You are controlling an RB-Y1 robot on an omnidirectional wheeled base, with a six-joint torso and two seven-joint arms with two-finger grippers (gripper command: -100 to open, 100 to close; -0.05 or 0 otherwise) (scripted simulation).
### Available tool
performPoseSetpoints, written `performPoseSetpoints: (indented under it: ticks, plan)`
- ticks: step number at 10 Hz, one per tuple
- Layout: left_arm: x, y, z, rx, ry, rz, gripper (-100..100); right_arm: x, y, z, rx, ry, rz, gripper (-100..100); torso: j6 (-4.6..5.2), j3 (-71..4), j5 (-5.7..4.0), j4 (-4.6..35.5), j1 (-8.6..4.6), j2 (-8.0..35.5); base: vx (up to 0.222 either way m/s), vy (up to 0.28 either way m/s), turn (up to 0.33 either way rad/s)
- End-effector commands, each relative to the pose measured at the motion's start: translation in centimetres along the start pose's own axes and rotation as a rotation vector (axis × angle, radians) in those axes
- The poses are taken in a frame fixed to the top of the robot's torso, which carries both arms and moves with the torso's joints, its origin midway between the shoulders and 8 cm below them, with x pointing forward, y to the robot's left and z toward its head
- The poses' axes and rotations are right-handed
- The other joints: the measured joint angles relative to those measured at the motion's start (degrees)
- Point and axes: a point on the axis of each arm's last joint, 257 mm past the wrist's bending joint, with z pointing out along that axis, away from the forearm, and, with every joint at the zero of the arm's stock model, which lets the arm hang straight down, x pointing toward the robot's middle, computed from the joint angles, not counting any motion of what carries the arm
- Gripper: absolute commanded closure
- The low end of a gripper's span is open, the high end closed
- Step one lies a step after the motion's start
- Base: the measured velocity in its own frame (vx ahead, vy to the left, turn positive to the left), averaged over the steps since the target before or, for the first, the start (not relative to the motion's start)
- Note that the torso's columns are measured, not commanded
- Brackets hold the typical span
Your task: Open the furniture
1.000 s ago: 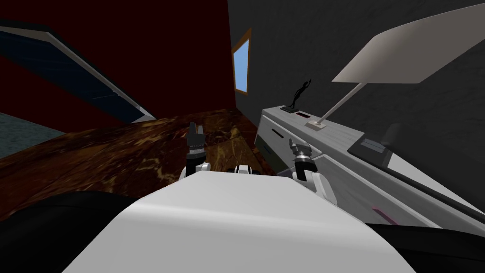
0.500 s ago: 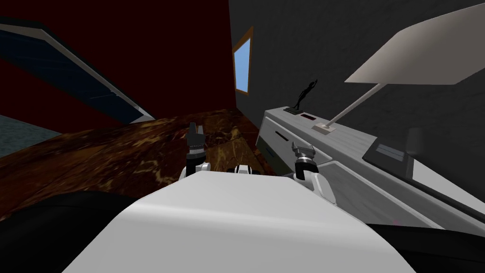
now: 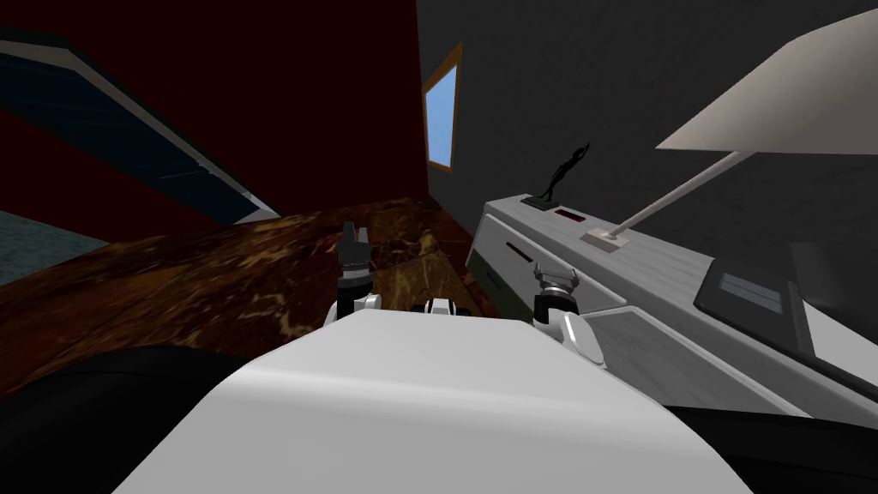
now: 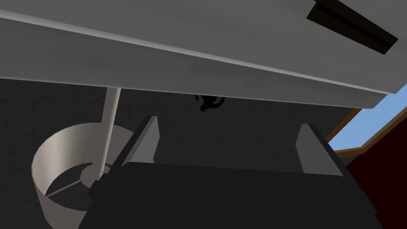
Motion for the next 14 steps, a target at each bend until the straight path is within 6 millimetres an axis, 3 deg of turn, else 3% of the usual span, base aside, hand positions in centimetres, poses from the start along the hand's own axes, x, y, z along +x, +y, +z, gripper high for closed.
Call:
performPoseSetpoints:
  ticks: [1,2,5,6,9,14]
  plan:
    - [0.0,0.0,0.0,0.0,0.0,0.0,0,2.9,-1.9,0.2,0.072,0.065,-0.107,-100,-0.01,0.0,-0.01,0.0,0.01,-0.1,0.111,0.051,0.016]
    - [0.0,0.0,0.0,0.0,0.0,0.0,0,2.8,-1.9,0.2,0.073,0.063,-0.119,-100,0.0,-0.1,0.02,-0.1,0.09,-0.2,0.096,0.045,0.004]
    - [0.0,0.0,0.0,0.0,0.0,0.0,0,6.1,-4.1,0.1,0.157,0.148,-0.251,-100,-0.01,-0.1,0.03,-0.1,0.13,-0.2,0.119,0.061,0.016]
    - [0.0,0.0,0.0,0.0,0.0,0.0,0,6.1,-4.1,0.1,0.158,0.147,-0.258,-100,-0.01,-0.1,0.04,-0.1,0.17,-0.2,0.093,0.057,0.005]
    - [0.0,0.0,0.0,0.0,0.0,0.0,0,8.7,-5.8,-0.3,0.223,0.221,-0.376,-100,-0.01,-0.1,0.0,0.0,0.05,-0.1,0.098,0.037,0.015]
    - [0.0,0.0,0.0,0.0,0.0,0.0,0,10.7,-6.9,-1.1,0.271,0.285,-0.466,-100,0.0,-0.1,0.05,-0.1,0.18,-0.2,0.079,0.033,0.006]
